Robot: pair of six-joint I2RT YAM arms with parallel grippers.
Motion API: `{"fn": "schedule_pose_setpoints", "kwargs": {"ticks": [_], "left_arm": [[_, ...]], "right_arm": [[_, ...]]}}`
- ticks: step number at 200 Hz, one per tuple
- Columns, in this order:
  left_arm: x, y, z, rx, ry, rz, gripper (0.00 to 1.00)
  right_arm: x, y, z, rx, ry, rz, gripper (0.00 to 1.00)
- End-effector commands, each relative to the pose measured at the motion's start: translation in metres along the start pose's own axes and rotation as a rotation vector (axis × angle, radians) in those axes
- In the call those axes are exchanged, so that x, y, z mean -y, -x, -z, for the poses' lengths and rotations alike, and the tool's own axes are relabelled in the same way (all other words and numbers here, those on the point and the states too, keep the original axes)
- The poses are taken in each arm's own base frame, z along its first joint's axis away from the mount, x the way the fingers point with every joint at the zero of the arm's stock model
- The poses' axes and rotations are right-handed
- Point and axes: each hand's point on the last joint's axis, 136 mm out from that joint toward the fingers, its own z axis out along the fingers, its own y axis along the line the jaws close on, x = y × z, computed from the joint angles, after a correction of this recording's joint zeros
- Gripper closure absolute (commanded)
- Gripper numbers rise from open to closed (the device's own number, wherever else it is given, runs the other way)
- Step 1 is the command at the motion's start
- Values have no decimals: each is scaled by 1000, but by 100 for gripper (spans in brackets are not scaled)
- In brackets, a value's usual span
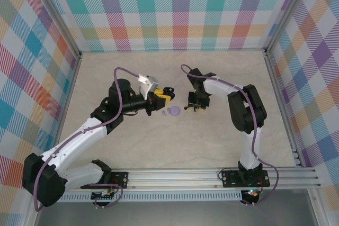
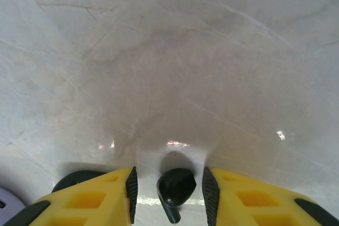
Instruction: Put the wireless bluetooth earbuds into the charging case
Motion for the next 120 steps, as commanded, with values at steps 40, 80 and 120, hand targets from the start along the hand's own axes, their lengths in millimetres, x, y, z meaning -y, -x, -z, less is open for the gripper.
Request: {"fn": "schedule_pose_setpoints", "kwargs": {"ticks": [40, 80, 120], "left_arm": [[5, -2, 0, -2, -9, -1, 95], [5, -3, 0, -7, -8, -2, 95], [6, -3, 0, -6, -9, -3, 95]], "right_arm": [[13, 2, -8, -39, -85, 37, 62], [10, -2, -12, -63, -88, 52, 64], [4, -9, -17, -93, -74, 62, 68]]}}
